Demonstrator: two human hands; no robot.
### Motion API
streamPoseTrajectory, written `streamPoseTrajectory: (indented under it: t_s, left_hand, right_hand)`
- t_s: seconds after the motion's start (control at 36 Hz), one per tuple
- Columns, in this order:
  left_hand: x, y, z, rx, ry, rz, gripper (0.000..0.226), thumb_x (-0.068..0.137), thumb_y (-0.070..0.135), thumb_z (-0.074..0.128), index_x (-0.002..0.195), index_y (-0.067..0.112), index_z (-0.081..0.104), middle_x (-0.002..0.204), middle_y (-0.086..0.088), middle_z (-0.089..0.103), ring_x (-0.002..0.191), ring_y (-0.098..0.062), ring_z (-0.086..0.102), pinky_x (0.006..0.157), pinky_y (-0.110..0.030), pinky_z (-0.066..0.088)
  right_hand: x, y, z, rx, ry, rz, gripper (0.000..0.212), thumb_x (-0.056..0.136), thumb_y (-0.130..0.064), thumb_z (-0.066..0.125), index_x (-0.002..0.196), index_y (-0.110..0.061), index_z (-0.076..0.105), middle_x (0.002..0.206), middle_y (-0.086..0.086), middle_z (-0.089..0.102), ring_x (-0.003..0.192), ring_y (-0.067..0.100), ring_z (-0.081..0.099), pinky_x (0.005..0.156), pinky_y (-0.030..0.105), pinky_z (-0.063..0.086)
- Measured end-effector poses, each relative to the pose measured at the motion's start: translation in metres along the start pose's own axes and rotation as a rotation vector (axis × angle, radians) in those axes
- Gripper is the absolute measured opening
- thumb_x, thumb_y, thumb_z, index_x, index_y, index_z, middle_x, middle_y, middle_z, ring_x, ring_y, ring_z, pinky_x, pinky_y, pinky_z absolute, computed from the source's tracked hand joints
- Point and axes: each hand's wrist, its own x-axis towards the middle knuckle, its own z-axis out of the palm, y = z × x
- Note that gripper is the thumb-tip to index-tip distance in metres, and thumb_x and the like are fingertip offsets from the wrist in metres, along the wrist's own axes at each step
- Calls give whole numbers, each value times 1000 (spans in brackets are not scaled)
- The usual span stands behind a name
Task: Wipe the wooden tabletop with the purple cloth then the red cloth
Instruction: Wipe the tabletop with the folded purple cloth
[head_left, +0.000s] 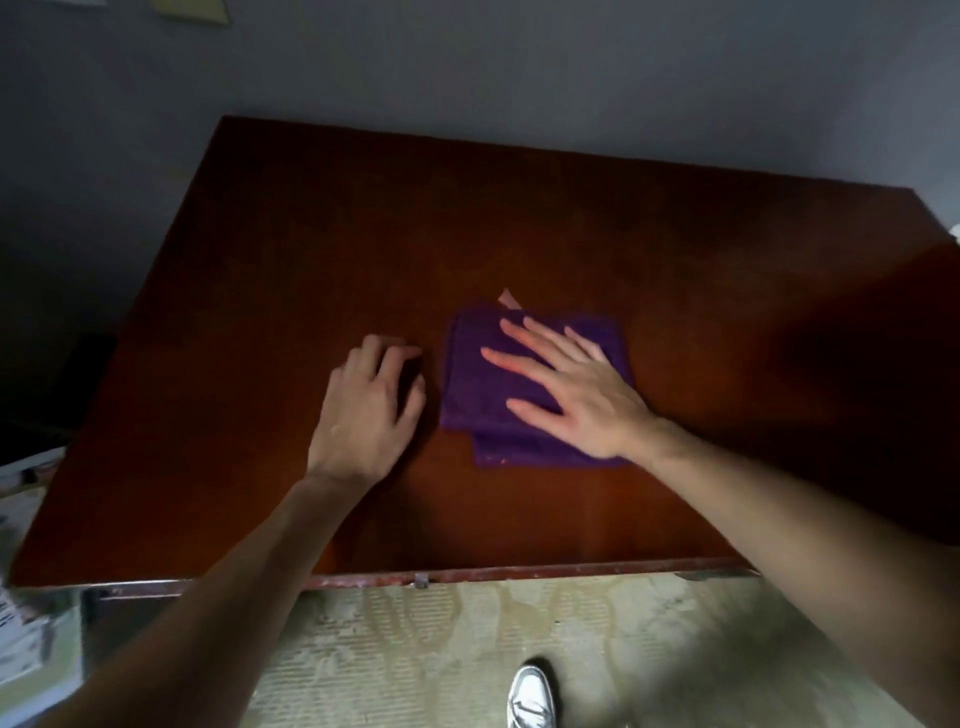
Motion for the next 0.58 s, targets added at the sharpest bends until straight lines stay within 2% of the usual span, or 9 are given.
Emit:
streamPoseTrajectory:
  t_s: [0.19,0.36,0.44,0.5,0.58]
  left_hand:
    - [-1,1,2,131,-79,38,52,101,46,38,142,17,50,140,-7,47,122,-27,49,103,-44,38]
    - [0,4,0,155,-119,28,52,102,47,34,146,21,46,145,-5,44,134,-23,42,110,-37,28]
    - [1,4,-1,146,-135,12,53,102,47,35,147,22,47,144,-4,46,140,-21,40,112,-36,28]
    - [3,4,0,140,-140,-1,53,102,48,35,147,24,47,142,-4,47,140,-20,40,111,-37,29]
    - [3,4,2,151,-154,-6,54,102,51,32,148,25,46,143,-3,47,141,-20,39,111,-33,26]
  right_hand:
    - [85,83,-16,-10,-28,-54,59,102,-62,30,159,-47,24,171,-12,12,159,11,6,127,44,7]
    - [156,140,-31,-1,-18,-31,62,99,-67,25,158,-47,25,171,-11,16,158,12,11,125,50,12]
    - [190,162,-34,6,6,47,61,99,-67,26,157,-47,26,171,-9,16,158,14,12,126,51,12]
    - [210,173,-35,16,46,156,57,103,-62,32,157,-47,27,171,-7,16,158,15,12,126,51,11]
    - [230,181,-37,42,91,320,57,104,-62,31,158,-46,25,172,-6,15,158,17,10,127,48,7]
